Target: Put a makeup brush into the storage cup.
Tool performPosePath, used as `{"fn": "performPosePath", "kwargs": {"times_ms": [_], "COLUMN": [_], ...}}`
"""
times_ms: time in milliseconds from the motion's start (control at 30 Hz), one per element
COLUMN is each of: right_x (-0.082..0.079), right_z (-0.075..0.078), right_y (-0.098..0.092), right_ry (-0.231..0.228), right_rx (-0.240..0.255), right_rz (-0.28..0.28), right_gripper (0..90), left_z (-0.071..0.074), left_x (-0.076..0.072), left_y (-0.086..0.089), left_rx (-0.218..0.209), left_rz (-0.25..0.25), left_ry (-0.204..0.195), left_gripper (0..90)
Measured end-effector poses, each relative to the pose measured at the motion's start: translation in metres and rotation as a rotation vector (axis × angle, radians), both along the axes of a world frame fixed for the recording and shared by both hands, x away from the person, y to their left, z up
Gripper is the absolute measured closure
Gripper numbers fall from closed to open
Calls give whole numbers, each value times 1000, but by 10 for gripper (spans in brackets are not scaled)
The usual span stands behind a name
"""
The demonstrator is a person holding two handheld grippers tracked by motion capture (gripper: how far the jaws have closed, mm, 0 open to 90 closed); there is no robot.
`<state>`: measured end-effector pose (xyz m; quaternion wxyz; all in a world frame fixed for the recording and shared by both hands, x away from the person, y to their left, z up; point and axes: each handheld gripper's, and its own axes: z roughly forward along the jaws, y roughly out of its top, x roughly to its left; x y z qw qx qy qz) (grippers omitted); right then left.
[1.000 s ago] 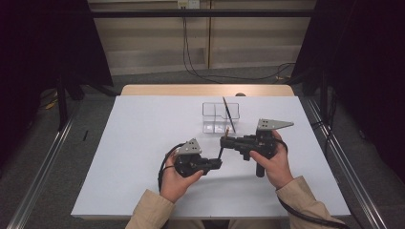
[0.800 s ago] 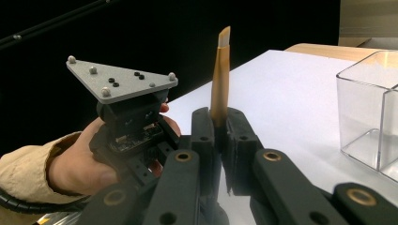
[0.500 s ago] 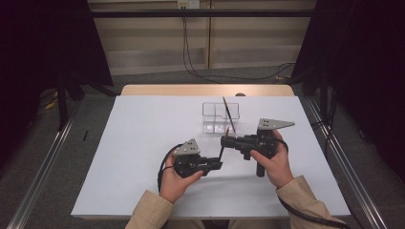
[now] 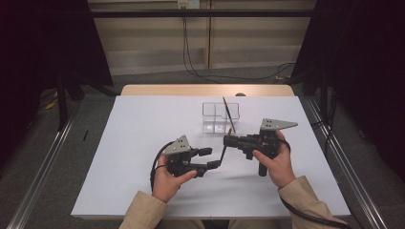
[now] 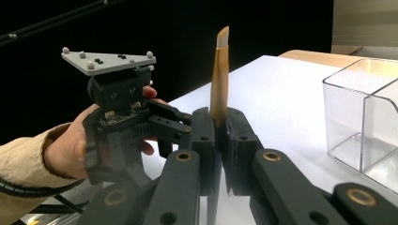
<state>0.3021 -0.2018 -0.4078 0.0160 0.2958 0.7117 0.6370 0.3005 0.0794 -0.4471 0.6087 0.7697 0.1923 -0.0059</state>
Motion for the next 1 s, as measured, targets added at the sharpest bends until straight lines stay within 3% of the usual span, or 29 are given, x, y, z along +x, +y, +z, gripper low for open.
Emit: {"fn": "performPosePath", "kwargs": {"times_ms": [133,200,333,767,1000], "right_x": [0,-1,-1,-1,-1], "right_z": [0,0,0,1,1], "right_y": [0,0,0,-2,-4], "right_ry": [-5,-6,-15,-25,-35], "right_rx": [-3,-6,-13,-19,-21], "right_rz": [0,-1,1,-5,-2], "right_gripper": [842,842,842,842,842], "left_z": [2,3,5,10,13], "left_x": [-1,-2,-2,-2,0], "left_y": [3,5,8,25,40], "left_rx": [15,11,16,-7,14], "left_rz": [5,0,13,64,90], "left_ry": [-4,19,27,20,-2], "left_gripper": [375,367,291,78,23]}}
